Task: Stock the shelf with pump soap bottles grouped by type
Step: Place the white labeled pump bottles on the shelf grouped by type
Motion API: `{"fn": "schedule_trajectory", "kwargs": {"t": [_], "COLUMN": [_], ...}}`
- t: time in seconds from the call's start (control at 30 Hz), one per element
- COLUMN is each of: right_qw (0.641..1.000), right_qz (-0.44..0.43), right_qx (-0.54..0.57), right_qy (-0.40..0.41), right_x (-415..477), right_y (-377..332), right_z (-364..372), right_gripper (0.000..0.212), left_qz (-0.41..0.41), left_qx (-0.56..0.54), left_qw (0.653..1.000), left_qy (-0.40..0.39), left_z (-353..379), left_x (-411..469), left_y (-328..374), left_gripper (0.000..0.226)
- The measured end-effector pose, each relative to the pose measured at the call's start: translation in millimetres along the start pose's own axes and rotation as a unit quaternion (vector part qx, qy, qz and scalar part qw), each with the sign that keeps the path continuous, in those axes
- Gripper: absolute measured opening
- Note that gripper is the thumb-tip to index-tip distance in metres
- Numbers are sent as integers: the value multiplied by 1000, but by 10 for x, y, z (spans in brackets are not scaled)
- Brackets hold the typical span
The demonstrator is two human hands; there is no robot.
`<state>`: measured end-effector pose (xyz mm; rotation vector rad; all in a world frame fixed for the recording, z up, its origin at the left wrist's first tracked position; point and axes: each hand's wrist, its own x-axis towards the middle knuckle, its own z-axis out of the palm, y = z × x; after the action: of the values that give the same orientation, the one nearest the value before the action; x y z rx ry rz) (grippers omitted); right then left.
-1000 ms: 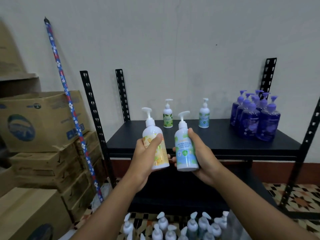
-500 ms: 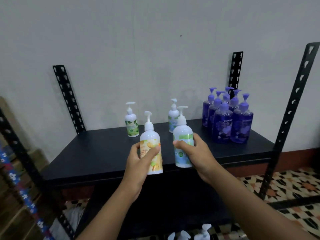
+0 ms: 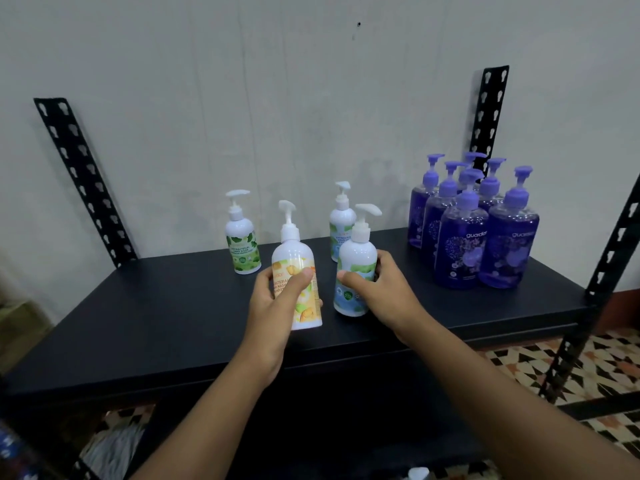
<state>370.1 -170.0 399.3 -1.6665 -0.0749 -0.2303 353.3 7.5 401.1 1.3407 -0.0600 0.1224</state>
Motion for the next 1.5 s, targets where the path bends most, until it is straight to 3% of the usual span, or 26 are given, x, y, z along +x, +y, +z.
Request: {"fn": "schedule_trajectory", "kwargs": {"t": [0.13,0.23,0.37,0.47,0.63,0.8,1.07,1.5], "right_qw": [999,998,987,984,978,965,961,951], "right_qz": [-10,-10,-14,-8,4,-7,8,28], "right_qx": [-28,-52,-162,-176,-204,-253,-244,-267], "right_qy": [-13,-24,-6,7,29,72,128,151], "right_x": [4,-22,-42,-35,76,302,819,1269], "right_y": [64,113,175,171,196,245,402,518], "right_z": [-2,-2,-17,-59,-129,-234,-359,-283], "right_gripper": [51,64,83,78,66,66,59,53], "left_qz": [-3,-6,-10,-13,-21,-14,-23,-18], "left_qx": [-4,-2,5,4,-6,-12,-43,-37], "left_qw": [1000,1000,1000,1000,1000,1000,999,999], "left_qy": [-4,-4,6,7,-1,6,7,-14], "left_z": [4,14,50,95,184,242,255,249], "left_x": [26,31,57,87,170,312,489,415], "left_y": [-46,-90,-132,-154,-166,-193,-217,-214], "left_gripper": [44,46,58,59,43,42,44,33]}}
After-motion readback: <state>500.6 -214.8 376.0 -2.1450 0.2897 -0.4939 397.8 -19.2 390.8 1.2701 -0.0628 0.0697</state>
